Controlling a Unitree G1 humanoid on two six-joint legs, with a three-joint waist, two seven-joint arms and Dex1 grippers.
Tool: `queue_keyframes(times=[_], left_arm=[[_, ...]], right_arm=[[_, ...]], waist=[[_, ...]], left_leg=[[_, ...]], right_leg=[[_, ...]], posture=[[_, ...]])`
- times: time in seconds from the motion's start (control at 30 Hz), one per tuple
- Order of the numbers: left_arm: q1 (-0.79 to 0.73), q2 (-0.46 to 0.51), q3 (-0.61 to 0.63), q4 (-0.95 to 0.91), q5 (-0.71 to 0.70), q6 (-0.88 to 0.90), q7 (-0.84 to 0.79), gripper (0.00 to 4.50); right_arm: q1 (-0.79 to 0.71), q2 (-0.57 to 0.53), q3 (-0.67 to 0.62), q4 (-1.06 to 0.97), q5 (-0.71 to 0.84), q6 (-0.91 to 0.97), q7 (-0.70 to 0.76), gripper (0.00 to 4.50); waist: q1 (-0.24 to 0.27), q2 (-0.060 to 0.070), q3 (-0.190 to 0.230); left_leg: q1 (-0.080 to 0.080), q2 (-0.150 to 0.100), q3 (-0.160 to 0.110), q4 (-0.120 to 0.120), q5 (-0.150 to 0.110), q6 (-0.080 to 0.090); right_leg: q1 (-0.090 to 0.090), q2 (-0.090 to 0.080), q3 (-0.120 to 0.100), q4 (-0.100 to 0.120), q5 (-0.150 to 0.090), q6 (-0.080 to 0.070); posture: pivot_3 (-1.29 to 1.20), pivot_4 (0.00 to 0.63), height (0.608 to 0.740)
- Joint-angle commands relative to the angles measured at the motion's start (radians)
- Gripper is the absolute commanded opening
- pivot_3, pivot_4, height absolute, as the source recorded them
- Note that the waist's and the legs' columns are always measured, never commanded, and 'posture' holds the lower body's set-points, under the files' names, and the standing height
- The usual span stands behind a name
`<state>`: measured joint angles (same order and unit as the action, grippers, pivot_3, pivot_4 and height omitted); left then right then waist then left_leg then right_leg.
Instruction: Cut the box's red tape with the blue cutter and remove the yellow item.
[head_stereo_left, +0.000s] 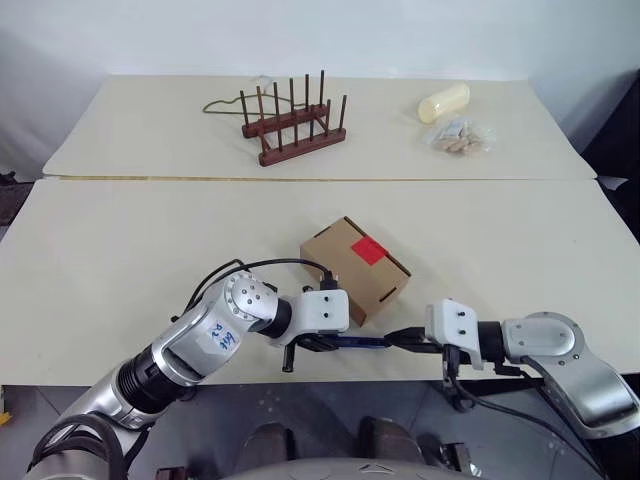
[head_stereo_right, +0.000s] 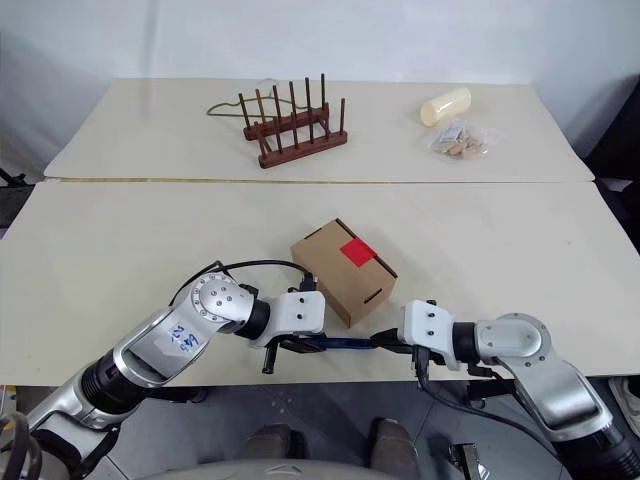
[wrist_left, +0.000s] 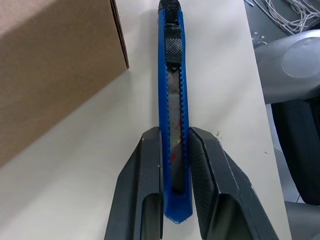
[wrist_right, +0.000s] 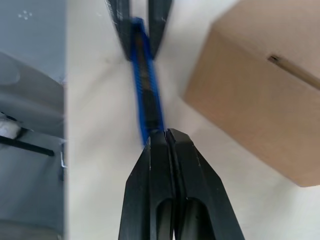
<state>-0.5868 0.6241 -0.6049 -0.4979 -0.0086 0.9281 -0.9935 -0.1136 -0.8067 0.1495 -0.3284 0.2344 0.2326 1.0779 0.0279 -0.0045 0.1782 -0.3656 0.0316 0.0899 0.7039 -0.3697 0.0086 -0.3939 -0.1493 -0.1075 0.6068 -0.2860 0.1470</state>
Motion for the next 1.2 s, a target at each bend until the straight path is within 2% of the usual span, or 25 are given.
queue_keyframes(times=[0.03,0.33,0.6,0.83,1.2], left_arm=[[0.046,0.019,-0.058,-0.002,-0.014,0.049,-0.001,0.42],[0.052,0.026,-0.053,-0.018,-0.036,0.076,0.019,0.42],[0.047,0.038,-0.051,-0.025,-0.053,0.09,0.03,0.42],[0.039,0.04,-0.056,-0.015,-0.057,0.08,0.036,0.42],[0.036,0.046,-0.056,-0.017,-0.063,0.082,0.04,0.42]], right_arm=[[-0.013,0.016,0.023,0.017,-0.012,-0.023,0.007,0.04],[-0.012,0.041,0.052,0.043,-0.021,-0.067,0.021,0.04],[-0.022,0.062,0.006,0.135,0.01,-0.241,0.071,0.04],[-0.035,0.025,-0.006,0.19,-0.011,-0.27,0.11,0.04],[-0.036,0.049,0.026,0.225,-0.022,-0.349,0.16,0.04]], waist=[[-0.002,0.0,0.0],[-0.002,0.0,-0.001],[-0.003,0.0,-0.001],[-0.003,0.0,-0.001],[-0.003,0.0,-0.001]], left_leg=[[0.0,0.0,0.0,0.0,0.0,0.0],[0.0,0.0,0.0,0.0,0.0,0.0],[0.001,0.0,0.0,0.0,0.0,0.0],[0.001,0.0,0.0,0.0,0.0,0.0],[0.001,0.0,0.0,0.0,0.0,0.0]], right_leg=[[0.0,0.0,0.0,0.0,0.0,0.0],[0.0,0.0,0.0,0.0,0.0,0.0],[0.0,0.0,0.0,0.0,0.0,0.0],[0.0,0.0,0.0,0.0,0.0,0.0],[0.0,0.0,0.0,0.0,0.0,0.0]], posture=[[0.0,0.15,0.74],[0.0,0.15,0.74],[0.0,0.15,0.74],[0.0,0.15,0.74],[0.0,0.15,0.74]])
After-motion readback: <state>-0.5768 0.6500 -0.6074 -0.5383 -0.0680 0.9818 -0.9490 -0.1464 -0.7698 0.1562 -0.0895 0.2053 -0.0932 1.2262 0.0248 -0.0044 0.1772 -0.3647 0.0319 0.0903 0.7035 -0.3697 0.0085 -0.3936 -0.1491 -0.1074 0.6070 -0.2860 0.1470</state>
